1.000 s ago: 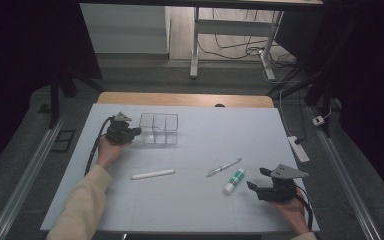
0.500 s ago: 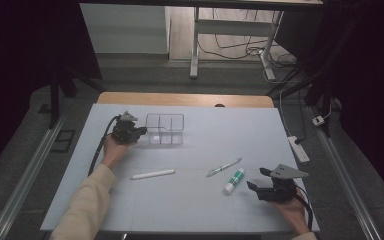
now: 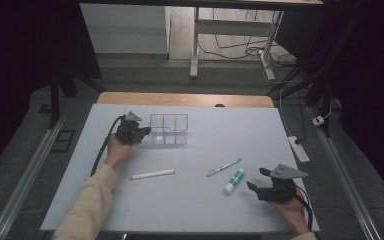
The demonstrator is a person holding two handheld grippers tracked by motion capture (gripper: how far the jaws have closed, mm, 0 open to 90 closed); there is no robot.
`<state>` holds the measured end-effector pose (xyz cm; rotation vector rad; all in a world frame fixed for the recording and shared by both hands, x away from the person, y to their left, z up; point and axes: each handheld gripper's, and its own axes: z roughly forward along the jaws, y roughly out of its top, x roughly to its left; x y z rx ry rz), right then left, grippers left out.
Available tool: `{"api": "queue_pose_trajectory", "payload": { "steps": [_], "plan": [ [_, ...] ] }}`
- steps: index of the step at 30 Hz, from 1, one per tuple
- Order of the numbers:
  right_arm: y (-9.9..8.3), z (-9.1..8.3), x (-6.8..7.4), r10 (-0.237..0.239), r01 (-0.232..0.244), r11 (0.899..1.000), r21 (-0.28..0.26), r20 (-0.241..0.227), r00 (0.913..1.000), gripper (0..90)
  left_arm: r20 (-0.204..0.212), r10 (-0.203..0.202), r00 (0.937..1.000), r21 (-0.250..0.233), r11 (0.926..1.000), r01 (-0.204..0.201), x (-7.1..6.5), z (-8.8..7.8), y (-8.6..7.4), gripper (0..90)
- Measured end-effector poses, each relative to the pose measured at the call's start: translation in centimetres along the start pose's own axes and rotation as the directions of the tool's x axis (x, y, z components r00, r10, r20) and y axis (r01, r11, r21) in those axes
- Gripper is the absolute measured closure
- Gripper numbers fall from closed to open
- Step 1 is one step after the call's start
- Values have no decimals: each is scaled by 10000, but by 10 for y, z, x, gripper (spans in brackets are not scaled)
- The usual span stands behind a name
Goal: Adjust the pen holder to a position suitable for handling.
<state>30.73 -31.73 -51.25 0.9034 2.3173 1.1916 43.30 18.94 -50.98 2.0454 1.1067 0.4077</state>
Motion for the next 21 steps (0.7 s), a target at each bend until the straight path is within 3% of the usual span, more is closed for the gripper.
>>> {"api": "queue_pose_trajectory", "payload": {
  "steps": [21],
  "plan": [
    [0,1,1,0,0,10000,89,6,10000,252,201,122,9997,-117,9999,-119,-12,13,15,889]
  ]
}}
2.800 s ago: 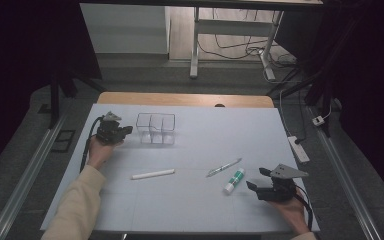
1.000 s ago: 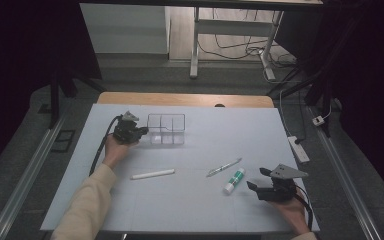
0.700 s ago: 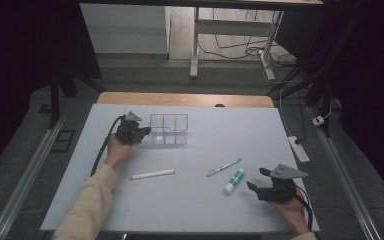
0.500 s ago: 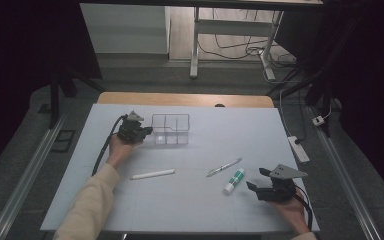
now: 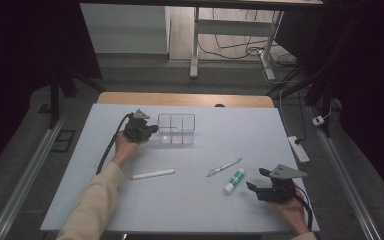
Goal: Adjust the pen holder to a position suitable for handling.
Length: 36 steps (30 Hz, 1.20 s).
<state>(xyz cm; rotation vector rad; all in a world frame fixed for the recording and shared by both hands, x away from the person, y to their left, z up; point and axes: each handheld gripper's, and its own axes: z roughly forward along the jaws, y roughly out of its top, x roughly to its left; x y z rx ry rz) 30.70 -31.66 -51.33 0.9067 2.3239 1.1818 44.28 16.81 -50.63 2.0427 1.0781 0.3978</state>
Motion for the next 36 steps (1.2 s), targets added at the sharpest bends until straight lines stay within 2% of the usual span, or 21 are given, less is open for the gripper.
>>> {"api": "queue_pose_trajectory", "payload": {
  "steps": [13,36],
  "plan": [
    [0,0,0,-7,7,10000,17,-1,10000,252,45,97,9999,141,9999,-98,-6,8,5,889],
    [-1,1,0,7,-7,10000,39,-65,10000,252,107,252,9996,74,9997,-253,-15,21,18,889]
  ]
}}
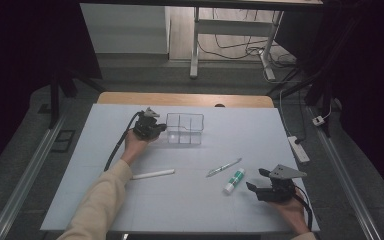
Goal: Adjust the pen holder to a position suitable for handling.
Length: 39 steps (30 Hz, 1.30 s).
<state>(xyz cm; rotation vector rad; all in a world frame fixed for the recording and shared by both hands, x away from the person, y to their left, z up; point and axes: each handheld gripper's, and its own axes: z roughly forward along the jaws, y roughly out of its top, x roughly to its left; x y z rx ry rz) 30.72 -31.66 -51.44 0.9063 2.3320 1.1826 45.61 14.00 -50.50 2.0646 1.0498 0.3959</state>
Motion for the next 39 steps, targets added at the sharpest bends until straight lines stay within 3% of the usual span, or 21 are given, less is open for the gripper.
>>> {"api": "queue_pose_trajectory", "payload": {
  "steps": [24,29,34,39],
  "plan": [
    [-2,-4,0,-3,4,10000,-78,169,9999,255,304,175,9994,164,9997,-180,-6,7,3,888],
    [-2,-4,0,5,-2,9999,-136,244,9997,255,464,64,9989,75,9999,-67,-4,0,3,883],
    [-2,-5,-1,10,-7,9998,-221,167,9999,254,677,228,9974,-74,9997,-223,-7,-14,1,834],
    [-1,-8,-2,-3,7,9996,-296,126,9999,254,1055,226,9942,-241,9995,-201,-9,-27,-5,699]
  ]
}}
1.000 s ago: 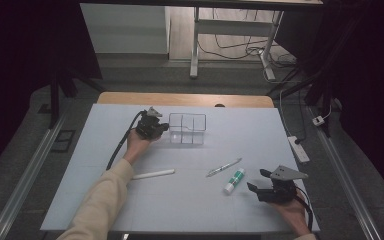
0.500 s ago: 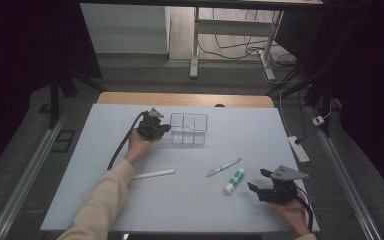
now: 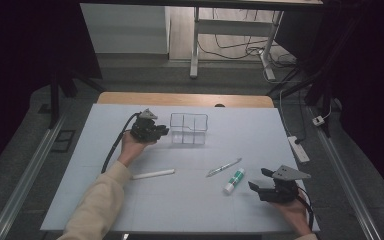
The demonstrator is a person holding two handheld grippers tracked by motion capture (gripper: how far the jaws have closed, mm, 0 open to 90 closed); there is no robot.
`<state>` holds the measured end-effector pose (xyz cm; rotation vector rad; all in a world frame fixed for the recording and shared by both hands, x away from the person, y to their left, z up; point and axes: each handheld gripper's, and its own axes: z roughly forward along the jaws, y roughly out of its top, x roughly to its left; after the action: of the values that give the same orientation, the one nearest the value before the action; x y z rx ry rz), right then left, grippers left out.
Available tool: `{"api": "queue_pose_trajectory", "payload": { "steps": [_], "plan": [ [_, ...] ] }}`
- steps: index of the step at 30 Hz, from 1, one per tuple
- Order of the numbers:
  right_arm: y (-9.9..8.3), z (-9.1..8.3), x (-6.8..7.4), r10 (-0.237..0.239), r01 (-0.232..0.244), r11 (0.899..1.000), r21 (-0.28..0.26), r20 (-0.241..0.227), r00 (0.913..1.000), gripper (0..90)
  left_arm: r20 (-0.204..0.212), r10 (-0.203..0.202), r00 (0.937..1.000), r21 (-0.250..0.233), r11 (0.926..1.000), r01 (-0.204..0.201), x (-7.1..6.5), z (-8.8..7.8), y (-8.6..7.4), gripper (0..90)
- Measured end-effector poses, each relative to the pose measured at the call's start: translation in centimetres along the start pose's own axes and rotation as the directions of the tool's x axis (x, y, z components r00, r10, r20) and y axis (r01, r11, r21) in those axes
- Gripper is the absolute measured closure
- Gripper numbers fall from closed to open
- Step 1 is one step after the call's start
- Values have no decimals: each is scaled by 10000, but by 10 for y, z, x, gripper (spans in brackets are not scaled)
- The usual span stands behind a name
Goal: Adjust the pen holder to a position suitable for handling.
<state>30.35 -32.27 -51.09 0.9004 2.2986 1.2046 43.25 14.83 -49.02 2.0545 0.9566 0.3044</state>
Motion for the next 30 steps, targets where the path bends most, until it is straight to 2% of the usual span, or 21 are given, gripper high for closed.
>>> {"api": "queue_pose_trajectory", "payload": {
  "steps": [3,5,12,13,17,19,20,22,30],
  "plan": [
    [0,0,0,19,-18,10000,-60,50,10000,254,155,-78,9998,-81,9999,79,-4,-9,-3,622],
    [0,0,0,-2,2,10000,-18,16,10000,254,267,-78,9996,-112,9999,81,-7,-15,-6,605],
    [0,0,-1,0,0,10000,4,2,10000,253,431,201,9989,81,9998,-205,-25,-30,-15,487],
    [0,0,-1,0,0,10000,-2,3,10000,253,519,344,9981,171,9992,-353,-30,-34,-19,479],
    [0,0,-1,11,-11,10000,-53,1,10000,252,665,516,9964,233,9983,-533,-38,-40,-25,456],
    [0,0,-1,-54,53,10000,46,84,10000,253,676,686,9954,313,9970,-708,-44,-45,-28,443],
    [0,0,-2,-31,26,9999,151,291,9996,252,663,768,9948,354,9962,-793,-46,-48,-30,432],
    [-1,0,-2,23,-27,9999,128,315,9995,253,652,889,9939,353,9952,-913,-50,-55,-33,429],
    [-1,1,-3,86,-91,9999,134,382,9992,256,719,1017,9922,233,9943,-1036,-62,-79,-48,408]
  ]
}}
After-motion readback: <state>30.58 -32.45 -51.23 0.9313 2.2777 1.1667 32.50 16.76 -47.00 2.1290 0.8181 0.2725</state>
